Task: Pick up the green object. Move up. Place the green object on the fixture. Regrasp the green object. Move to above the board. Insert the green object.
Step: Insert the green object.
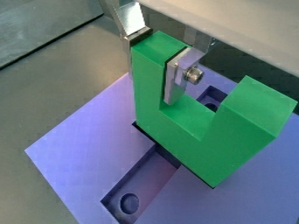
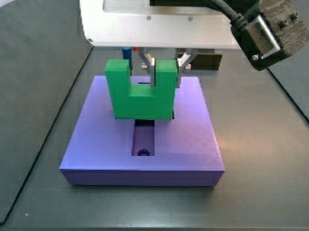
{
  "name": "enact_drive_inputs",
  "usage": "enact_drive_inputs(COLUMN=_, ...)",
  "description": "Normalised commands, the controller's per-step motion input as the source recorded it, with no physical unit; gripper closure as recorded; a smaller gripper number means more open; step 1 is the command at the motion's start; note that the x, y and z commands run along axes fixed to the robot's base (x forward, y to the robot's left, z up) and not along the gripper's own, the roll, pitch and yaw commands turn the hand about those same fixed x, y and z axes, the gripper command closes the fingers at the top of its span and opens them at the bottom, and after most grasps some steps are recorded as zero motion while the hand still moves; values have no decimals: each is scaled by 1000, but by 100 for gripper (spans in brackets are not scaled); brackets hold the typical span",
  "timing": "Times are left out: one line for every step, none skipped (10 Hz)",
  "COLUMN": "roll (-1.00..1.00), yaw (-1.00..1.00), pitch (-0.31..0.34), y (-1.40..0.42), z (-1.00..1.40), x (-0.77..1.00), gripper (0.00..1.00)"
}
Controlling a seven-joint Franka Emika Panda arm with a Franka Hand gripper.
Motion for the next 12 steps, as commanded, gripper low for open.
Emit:
enact_drive_inputs(roll=0, yaw=0, pitch=-90, y=0, z=-229, x=-89, gripper=100)
enact_drive_inputs(roll=0, yaw=0, pitch=-84, y=0, z=-289, x=-111, gripper=100)
enact_drive_inputs(roll=1, yaw=0, pitch=-73, y=0, z=-369, x=-126, gripper=100)
enact_drive_inputs(roll=19, yaw=0, pitch=-24, y=0, z=-494, x=-34, gripper=100)
enact_drive_inputs(roll=33, yaw=0, pitch=-7, y=14, z=-711, x=0, gripper=100)
enact_drive_inputs(roll=109, yaw=0, pitch=3, y=20, z=-840, x=0, gripper=100)
enact_drive_inputs(roll=174, yaw=0, pitch=66, y=0, z=-843, x=0, gripper=100)
enact_drive_inputs(roll=183, yaw=-43, pitch=101, y=0, z=-789, x=0, gripper=100)
enact_drive_inputs(roll=186, yaw=-97, pitch=146, y=0, z=-726, x=71, gripper=100)
enact_drive_inputs(roll=184, yaw=-106, pitch=174, y=0, z=-689, x=109, gripper=100)
enact_drive_inputs(roll=31, yaw=-43, pitch=130, y=31, z=-189, x=94, gripper=100)
enact_drive_inputs(roll=0, yaw=0, pitch=0, y=0, z=0, x=0, gripper=100)
